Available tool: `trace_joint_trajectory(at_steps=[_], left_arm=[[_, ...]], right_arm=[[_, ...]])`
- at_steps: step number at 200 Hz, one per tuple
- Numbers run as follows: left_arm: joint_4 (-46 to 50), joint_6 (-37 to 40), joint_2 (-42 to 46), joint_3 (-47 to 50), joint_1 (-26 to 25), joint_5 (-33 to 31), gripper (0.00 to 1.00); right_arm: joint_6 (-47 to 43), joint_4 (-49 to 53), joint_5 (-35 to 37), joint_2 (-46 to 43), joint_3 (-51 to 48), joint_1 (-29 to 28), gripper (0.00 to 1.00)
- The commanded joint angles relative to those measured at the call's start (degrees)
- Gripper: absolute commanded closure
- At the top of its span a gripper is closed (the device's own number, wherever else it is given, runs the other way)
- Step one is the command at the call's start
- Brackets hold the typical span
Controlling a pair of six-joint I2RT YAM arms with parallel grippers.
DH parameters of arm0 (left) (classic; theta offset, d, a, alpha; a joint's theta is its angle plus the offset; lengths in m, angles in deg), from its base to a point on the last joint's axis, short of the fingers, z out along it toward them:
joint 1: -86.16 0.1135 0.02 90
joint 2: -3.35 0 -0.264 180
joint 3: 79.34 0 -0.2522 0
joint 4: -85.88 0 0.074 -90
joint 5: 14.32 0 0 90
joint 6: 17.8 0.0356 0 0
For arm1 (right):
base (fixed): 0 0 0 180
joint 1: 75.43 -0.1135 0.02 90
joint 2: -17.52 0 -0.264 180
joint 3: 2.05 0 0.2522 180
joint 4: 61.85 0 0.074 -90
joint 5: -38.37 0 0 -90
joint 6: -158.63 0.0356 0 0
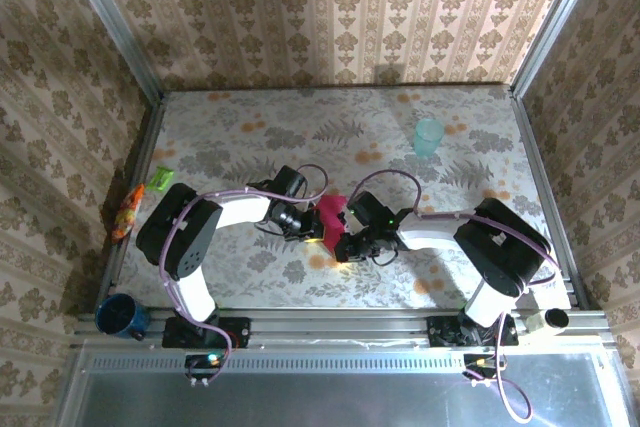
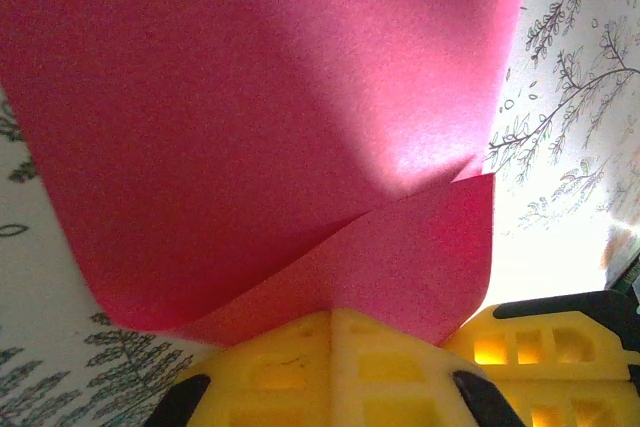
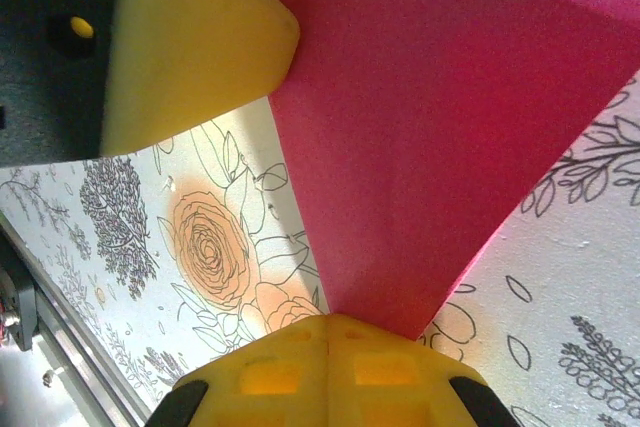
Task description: Fold a paper plane with a square sheet of paper (fold left side to right side)
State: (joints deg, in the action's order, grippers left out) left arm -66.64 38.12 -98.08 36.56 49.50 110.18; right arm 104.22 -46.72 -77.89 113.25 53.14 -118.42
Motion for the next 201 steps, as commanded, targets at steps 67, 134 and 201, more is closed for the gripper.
trace_joint_trajectory(at_steps=[67, 134, 201], left_arm=[[5.6, 0.4, -2.7, 1.0, 0.5, -5.6, 0.99], [5.9, 0.6, -2.6, 0.4, 0.4, -5.7, 0.99], [5.5, 0.3, -2.6, 0.1, 0.3, -5.3, 0.99]], right_arm=[[4.5, 0.3, -7.7, -6.1, -5.5, 0.8, 0.98], [5.1, -2.0, -8.8, -11.0, -3.9, 6.1, 0.99], [4.4, -3.0, -7.2, 0.2, 2.3, 3.8, 1.00]])
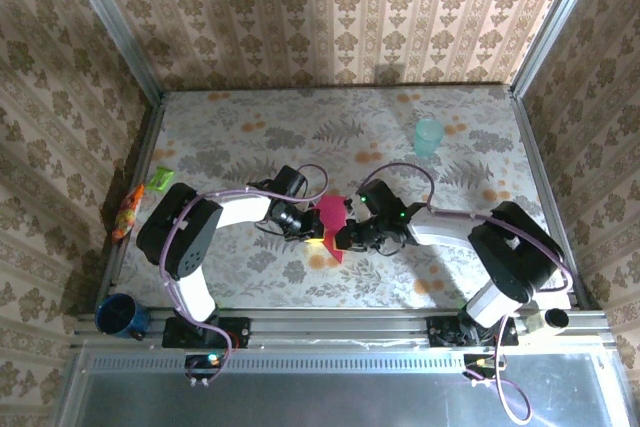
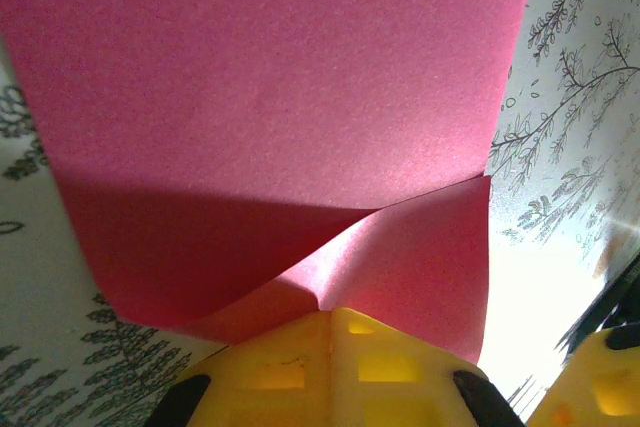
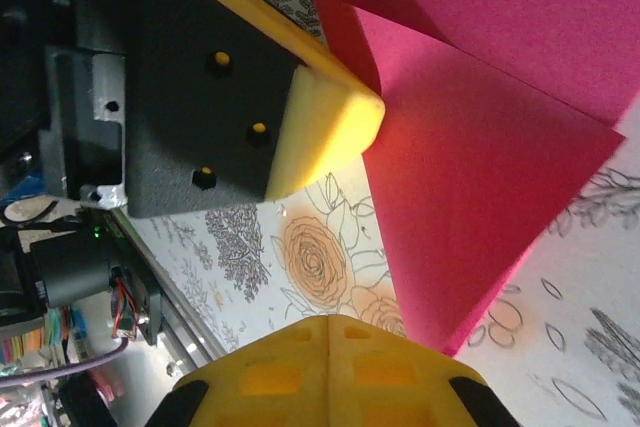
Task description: Fold a paper plane with a square sheet of paper (fold left side to right side)
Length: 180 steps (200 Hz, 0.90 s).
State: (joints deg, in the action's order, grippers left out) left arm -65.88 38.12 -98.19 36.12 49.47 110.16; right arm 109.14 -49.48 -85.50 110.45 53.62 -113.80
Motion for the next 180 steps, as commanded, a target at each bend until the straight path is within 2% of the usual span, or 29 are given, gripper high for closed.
trace_joint_trajectory(at_steps=[1, 65, 130, 180], left_arm=[[4.8, 0.3, -2.5, 0.5, 0.3, -5.3, 0.99], [3.4, -0.8, -0.3, 0.0, 0.4, -3.9, 0.99], [-2.8, -1.4, 5.5, 1.7, 0.2, -1.4, 0.97], [-8.2, -4.8, 6.7, 4.3, -3.5, -0.6, 0.97]], right_arm=[[-0.5, -0.2, 0.5, 3.1, 1.9, -0.8, 1.00], [-1.2, 4.1, 5.3, 6.7, 1.2, -2.0, 1.00], [-0.1, 1.7, 6.0, 8.3, -3.0, -1.9, 1.00], [-1.2, 6.0, 9.0, 8.2, -2.6, -1.7, 1.00]])
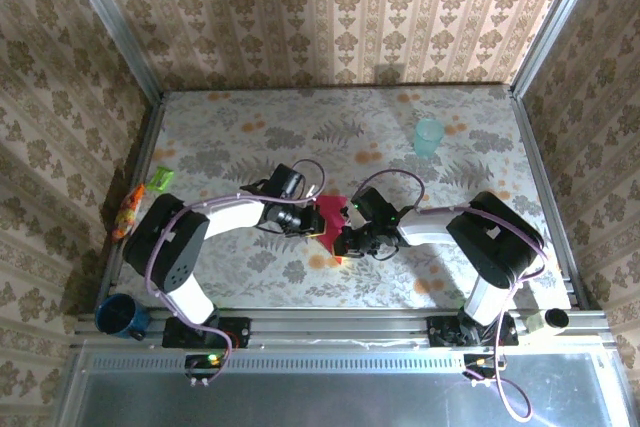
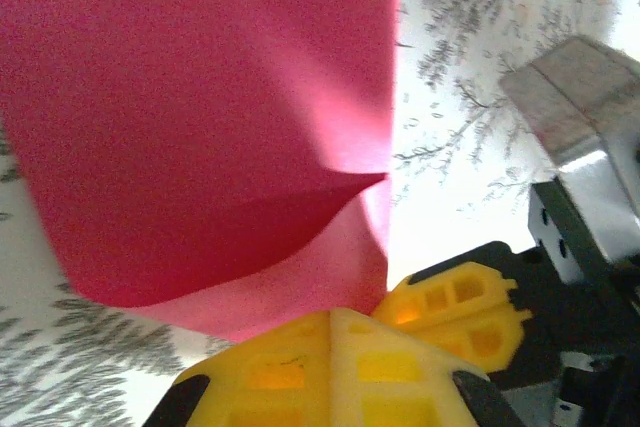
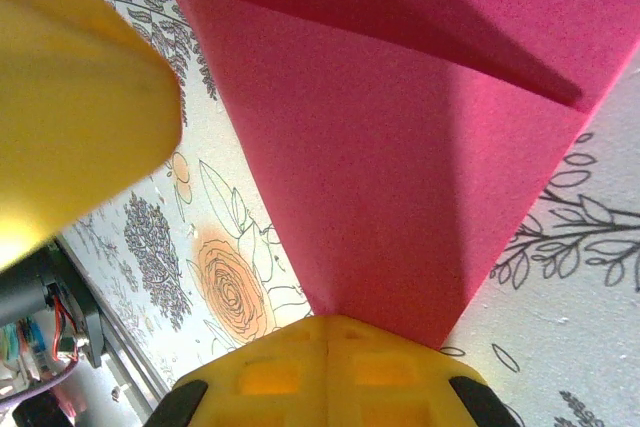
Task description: Fold a paper plane with a square sheet of paper (fold left side to right side)
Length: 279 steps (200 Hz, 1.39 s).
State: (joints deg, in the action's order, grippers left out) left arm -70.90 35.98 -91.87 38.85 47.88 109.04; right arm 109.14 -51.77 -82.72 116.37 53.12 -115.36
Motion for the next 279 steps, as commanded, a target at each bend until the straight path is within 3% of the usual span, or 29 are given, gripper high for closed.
trace_joint_trajectory(at_steps=[1, 73, 161, 218, 279], left_arm=[[-3.3, -2.7, 0.3, 1.6, -2.0, 0.6, 0.97], [-6.4, -6.4, -3.0, 3.5, -4.8, -1.5, 0.98], [-10.7, -9.0, -5.0, 8.3, -4.7, -3.9, 0.98], [-9.9, -5.4, -4.2, 9.6, 0.5, -5.6, 0.98], [-8.0, 2.0, -2.9, 9.2, 9.7, -5.0, 0.98]], right_arm=[[-1.2, 8.4, 6.2, 2.3, -2.1, -0.2, 1.00], [-2.5, 11.5, 7.7, 2.2, -1.1, -0.2, 1.00], [-4.8, 17.0, 9.3, 2.5, 1.0, -0.5, 1.00], [-5.2, 17.9, 9.3, 2.6, 1.3, -0.6, 1.00], [-5.5, 17.7, 8.8, 2.5, 1.5, -0.6, 1.00]])
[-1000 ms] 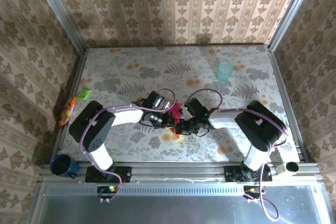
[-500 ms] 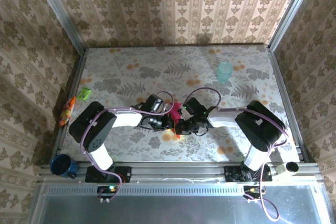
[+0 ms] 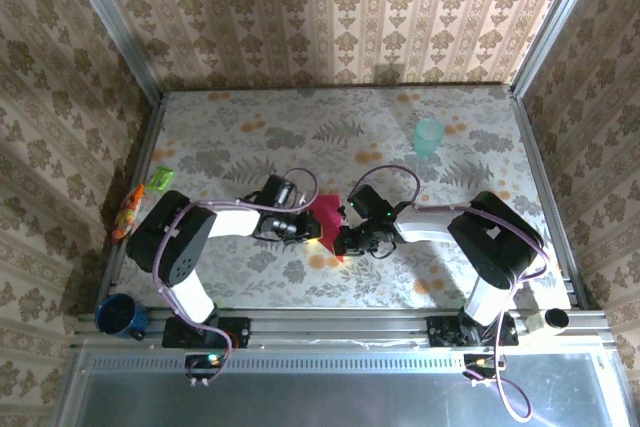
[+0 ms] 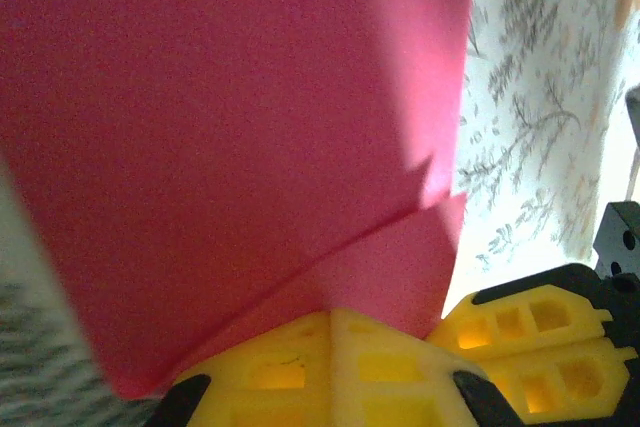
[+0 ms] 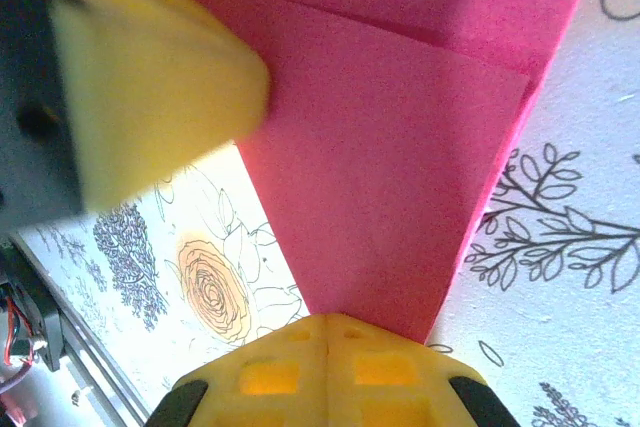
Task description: Fold a paper plane with a square sheet of paper (fold left side to right side)
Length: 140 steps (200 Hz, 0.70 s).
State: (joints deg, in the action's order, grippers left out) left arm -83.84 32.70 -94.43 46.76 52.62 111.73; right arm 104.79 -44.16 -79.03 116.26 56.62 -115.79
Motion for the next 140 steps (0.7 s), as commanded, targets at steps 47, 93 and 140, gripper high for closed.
trace_joint_trajectory(at_steps=[47, 93, 140], left_arm=[[10.9, 10.2, 2.7, -1.1, 9.0, -7.8, 0.98], [13.1, 10.7, 10.2, -0.6, 7.8, -6.6, 0.98], [8.0, 7.7, 9.4, -2.0, -2.0, -4.1, 0.98]], right_arm=[[-1.2, 8.7, 3.1, 2.5, -2.0, -0.1, 1.00], [-0.3, 6.3, 2.0, 1.5, -2.1, -0.1, 1.00], [0.2, 4.9, 2.1, 0.6, -2.8, -0.1, 1.00]])
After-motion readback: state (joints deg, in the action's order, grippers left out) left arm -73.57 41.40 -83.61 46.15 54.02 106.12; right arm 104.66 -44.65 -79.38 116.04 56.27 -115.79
